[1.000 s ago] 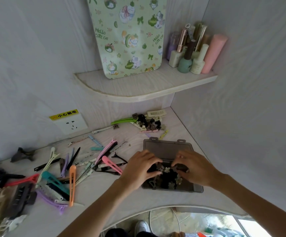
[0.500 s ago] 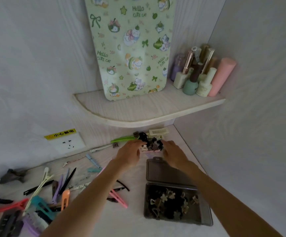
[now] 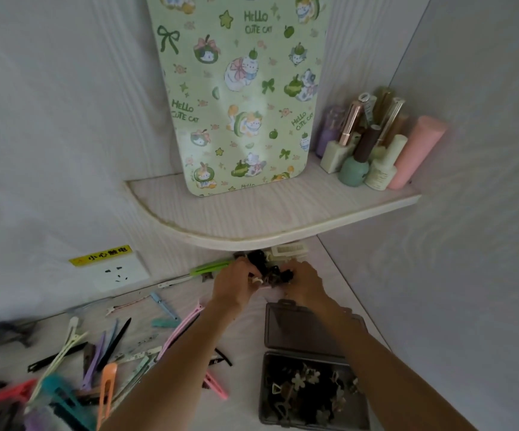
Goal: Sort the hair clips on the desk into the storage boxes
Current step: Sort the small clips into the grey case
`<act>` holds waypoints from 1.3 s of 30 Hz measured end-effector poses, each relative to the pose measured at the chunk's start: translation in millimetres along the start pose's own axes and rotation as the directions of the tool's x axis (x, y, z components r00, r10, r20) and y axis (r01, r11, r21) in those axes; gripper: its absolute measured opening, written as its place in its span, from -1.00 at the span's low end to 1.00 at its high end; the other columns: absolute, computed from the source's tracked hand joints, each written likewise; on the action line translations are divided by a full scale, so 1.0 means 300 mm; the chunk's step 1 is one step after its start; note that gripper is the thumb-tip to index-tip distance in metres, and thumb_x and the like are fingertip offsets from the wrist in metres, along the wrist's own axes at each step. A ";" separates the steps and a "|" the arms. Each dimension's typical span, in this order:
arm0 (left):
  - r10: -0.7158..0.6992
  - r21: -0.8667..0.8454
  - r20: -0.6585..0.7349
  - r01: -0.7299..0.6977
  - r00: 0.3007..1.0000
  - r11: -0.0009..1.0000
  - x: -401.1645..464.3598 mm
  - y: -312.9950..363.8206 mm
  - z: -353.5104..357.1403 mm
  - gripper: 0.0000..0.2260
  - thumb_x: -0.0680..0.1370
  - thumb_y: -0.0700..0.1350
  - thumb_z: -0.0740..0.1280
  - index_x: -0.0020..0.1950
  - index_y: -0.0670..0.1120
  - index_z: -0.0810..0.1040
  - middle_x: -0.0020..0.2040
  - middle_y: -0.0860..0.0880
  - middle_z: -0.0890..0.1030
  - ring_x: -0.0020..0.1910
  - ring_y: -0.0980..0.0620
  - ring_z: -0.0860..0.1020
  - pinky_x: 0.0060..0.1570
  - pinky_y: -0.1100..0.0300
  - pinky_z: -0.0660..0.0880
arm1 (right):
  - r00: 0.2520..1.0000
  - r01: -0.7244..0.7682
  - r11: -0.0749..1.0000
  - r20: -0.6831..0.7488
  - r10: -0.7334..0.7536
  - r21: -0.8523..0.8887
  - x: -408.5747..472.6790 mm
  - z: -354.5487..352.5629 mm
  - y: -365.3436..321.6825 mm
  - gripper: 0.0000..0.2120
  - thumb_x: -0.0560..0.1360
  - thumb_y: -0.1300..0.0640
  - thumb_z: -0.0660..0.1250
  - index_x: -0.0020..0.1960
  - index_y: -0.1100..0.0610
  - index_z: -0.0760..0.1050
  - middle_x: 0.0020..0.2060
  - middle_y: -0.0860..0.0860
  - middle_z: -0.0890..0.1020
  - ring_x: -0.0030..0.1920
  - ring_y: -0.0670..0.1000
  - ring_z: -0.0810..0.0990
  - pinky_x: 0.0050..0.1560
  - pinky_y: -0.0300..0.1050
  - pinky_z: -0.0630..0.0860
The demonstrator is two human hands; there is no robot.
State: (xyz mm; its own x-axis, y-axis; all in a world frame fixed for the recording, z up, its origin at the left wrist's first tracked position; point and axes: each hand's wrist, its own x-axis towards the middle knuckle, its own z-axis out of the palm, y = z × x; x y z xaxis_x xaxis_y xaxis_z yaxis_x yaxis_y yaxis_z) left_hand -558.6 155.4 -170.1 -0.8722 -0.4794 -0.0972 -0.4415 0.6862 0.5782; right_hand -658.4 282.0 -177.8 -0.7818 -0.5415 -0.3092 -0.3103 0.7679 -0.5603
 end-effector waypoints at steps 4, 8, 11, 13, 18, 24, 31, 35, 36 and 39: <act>-0.055 -0.221 -0.048 0.043 0.997 0.974 -0.028 -0.023 -0.032 -0.85 0.44 -0.08 0.45 -0.01 -0.03 0.66 0.03 0.06 0.67 -0.12 0.12 0.64 -0.04 0.17 0.56 | 0.990 -0.065 0.911 -0.086 0.110 0.408 -0.028 -0.022 0.030 -0.68 0.31 0.32 0.49 0.04 0.15 0.60 0.06 0.16 0.64 0.04 0.09 0.59 0.08 -0.06 0.56; -0.026 -0.281 -0.089 0.000 0.996 0.960 -0.067 -0.030 -0.074 -0.86 0.47 -0.07 0.42 0.02 0.00 0.66 0.01 0.10 0.67 -0.14 0.20 0.62 -0.11 0.34 0.52 | 0.990 -0.020 0.783 -0.099 0.103 0.622 -0.090 -0.079 0.034 -0.72 0.37 0.36 0.44 0.08 0.23 0.59 0.03 0.27 0.61 -0.26 0.06 0.59 -0.24 -0.24 0.62; -0.004 -0.372 -0.107 -0.037 0.994 0.927 -0.117 0.001 -0.113 -0.83 0.46 -0.10 0.44 0.03 -0.04 0.66 0.00 0.05 0.68 -0.15 0.22 0.61 -0.13 0.42 0.52 | 0.995 0.014 0.748 -0.082 0.055 0.664 -0.172 -0.134 0.039 -0.76 0.45 0.34 0.36 0.11 0.22 0.57 0.02 0.26 0.59 -0.33 0.03 0.60 -0.26 -0.31 0.60; 0.001 -0.431 -0.109 -0.048 0.994 0.901 -0.180 0.030 -0.131 -0.86 0.44 -0.10 0.45 -0.01 0.00 0.66 -0.03 0.09 0.68 -0.15 0.23 0.62 -0.13 0.34 0.57 | 0.999 0.009 0.766 -0.030 0.013 0.643 -0.248 -0.176 0.046 -0.81 0.47 0.30 0.36 0.02 0.08 0.58 -0.02 0.14 0.59 -0.35 -0.03 0.61 -0.26 -0.29 0.60; 0.168 -0.541 0.025 -0.128 0.986 0.831 -0.379 0.082 -0.117 -0.84 0.40 -0.07 0.49 -0.09 0.15 0.62 -0.15 0.22 0.67 -0.17 0.25 0.63 -0.19 0.31 0.57 | 0.979 0.128 0.877 0.083 -0.186 0.464 -0.465 -0.234 0.079 -0.78 0.43 0.27 0.41 -0.08 -0.04 0.56 -0.14 -0.05 0.61 -0.37 -0.16 0.60 -0.33 -0.35 0.51; 0.267 -0.414 0.170 -0.177 0.949 0.893 -0.468 0.085 -0.045 -0.79 0.39 0.03 0.48 -0.02 0.23 0.58 -0.13 0.29 0.63 -0.10 0.32 0.58 -0.18 0.43 0.45 | 0.939 0.270 0.939 0.156 -0.305 0.213 -0.571 -0.204 0.130 -0.66 0.43 0.16 0.42 0.03 -0.24 0.47 -0.03 -0.16 0.58 -0.22 -0.20 0.58 -0.24 -0.32 0.52; 0.273 -0.217 0.209 -0.228 0.939 0.949 -0.463 0.067 -0.063 -0.75 0.44 0.05 0.42 0.10 0.19 0.55 -0.09 0.44 0.53 -0.07 0.43 0.54 -0.09 0.45 0.43 | 0.927 0.277 0.959 0.247 -0.283 0.058 -0.570 -0.219 0.168 -0.56 0.41 0.13 0.44 0.18 -0.27 0.44 0.04 -0.30 0.54 -0.23 -0.25 0.59 -0.24 -0.36 0.54; 0.196 -0.162 0.027 -0.189 0.980 0.968 -0.387 0.016 -0.094 -0.82 0.52 -0.10 0.35 0.08 0.14 0.58 -0.05 0.34 0.57 -0.11 0.43 0.53 -0.05 0.40 0.48 | 0.945 0.280 0.951 0.139 -0.297 0.132 -0.467 -0.224 0.114 -0.72 0.46 0.16 0.38 0.09 -0.15 0.53 -0.07 -0.24 0.59 -0.23 -0.23 0.56 -0.17 -0.39 0.48; 0.165 -0.136 -0.016 -0.165 0.986 0.977 -0.354 0.005 -0.096 -0.79 0.53 -0.15 0.31 0.09 0.11 0.58 0.00 0.28 0.59 -0.08 0.41 0.53 0.00 0.35 0.49 | 0.952 0.273 0.950 0.097 -0.289 0.153 -0.426 -0.209 0.091 -0.75 0.49 0.17 0.34 0.11 -0.11 0.54 -0.07 -0.21 0.59 -0.22 -0.23 0.55 -0.12 -0.34 0.48; 0.090 0.019 -0.043 -0.089 0.995 0.996 -0.219 -0.011 -0.095 -0.66 0.57 -0.25 0.19 0.27 0.06 0.50 0.26 0.08 0.54 0.16 0.10 0.54 0.16 0.15 0.48 | 0.961 0.272 0.951 0.005 -0.275 0.146 -0.265 -0.143 -0.004 -0.72 0.55 0.20 0.23 0.24 0.03 0.48 0.10 0.00 0.58 -0.04 -0.07 0.56 0.05 -0.18 0.50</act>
State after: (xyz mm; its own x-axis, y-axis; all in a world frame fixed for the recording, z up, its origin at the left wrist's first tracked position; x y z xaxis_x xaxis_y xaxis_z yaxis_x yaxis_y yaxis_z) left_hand -493.8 169.0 -142.4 -0.8984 -0.4391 -0.0098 -0.3661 0.7363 0.5691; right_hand -619.0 338.7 -119.5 -0.6633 -0.7338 -0.1471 -0.4284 0.5335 -0.7293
